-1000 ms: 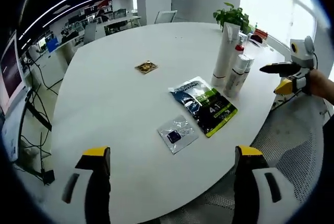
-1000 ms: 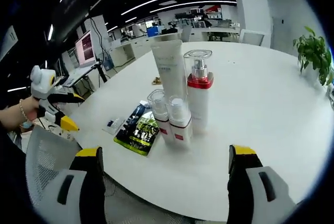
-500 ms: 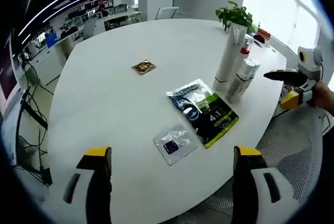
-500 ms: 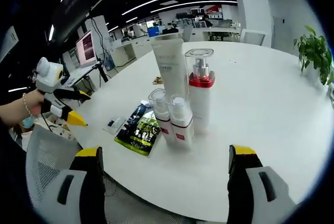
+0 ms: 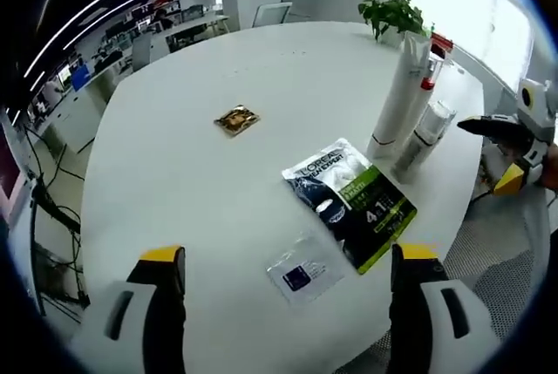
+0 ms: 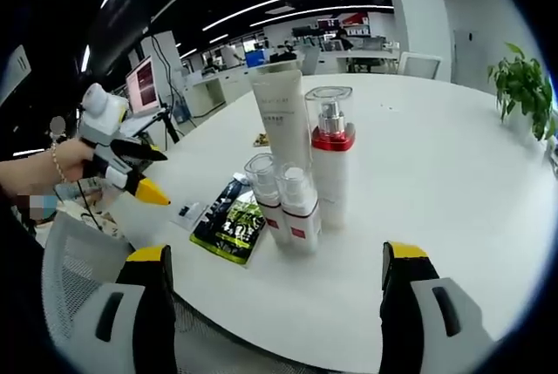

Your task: Arrange the skincare products in the storage area until every visible bottle or jar stands upright without overlapping.

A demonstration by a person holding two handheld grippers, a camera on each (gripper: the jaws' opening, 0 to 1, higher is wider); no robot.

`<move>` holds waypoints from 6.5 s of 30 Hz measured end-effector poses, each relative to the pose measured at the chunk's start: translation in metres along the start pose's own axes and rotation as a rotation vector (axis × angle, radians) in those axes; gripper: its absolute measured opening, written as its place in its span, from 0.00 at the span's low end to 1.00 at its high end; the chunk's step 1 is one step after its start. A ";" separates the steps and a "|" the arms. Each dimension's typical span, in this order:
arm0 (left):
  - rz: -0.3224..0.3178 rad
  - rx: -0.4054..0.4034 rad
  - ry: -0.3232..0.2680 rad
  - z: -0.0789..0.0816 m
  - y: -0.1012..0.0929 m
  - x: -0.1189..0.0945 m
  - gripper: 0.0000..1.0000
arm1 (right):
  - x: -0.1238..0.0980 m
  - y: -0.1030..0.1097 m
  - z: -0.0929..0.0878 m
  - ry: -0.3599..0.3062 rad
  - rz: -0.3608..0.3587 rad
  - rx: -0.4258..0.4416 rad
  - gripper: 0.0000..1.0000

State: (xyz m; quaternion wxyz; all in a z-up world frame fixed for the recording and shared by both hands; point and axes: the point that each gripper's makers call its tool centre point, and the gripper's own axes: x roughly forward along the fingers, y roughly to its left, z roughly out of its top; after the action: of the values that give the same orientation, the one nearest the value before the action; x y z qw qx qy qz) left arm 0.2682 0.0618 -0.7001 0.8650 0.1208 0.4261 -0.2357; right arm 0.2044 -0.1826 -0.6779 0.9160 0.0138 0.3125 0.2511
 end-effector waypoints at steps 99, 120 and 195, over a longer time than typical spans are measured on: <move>0.133 -0.187 -0.107 0.131 0.077 0.168 0.34 | 0.004 -0.016 -0.016 0.055 -0.056 0.089 0.95; 0.069 -0.153 -0.229 0.115 0.057 0.108 0.33 | 0.003 -0.011 -0.008 0.012 -0.038 0.066 0.94; -0.048 0.095 -0.400 0.031 -0.055 -0.078 0.37 | 0.063 0.152 0.103 -0.187 0.480 0.230 0.01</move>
State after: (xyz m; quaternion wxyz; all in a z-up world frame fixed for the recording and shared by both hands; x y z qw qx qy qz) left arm 0.2199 0.0254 -0.6200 0.9200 0.1019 0.2369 -0.2953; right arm 0.2380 -0.0063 -0.6030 0.8476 0.2144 0.2406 0.4215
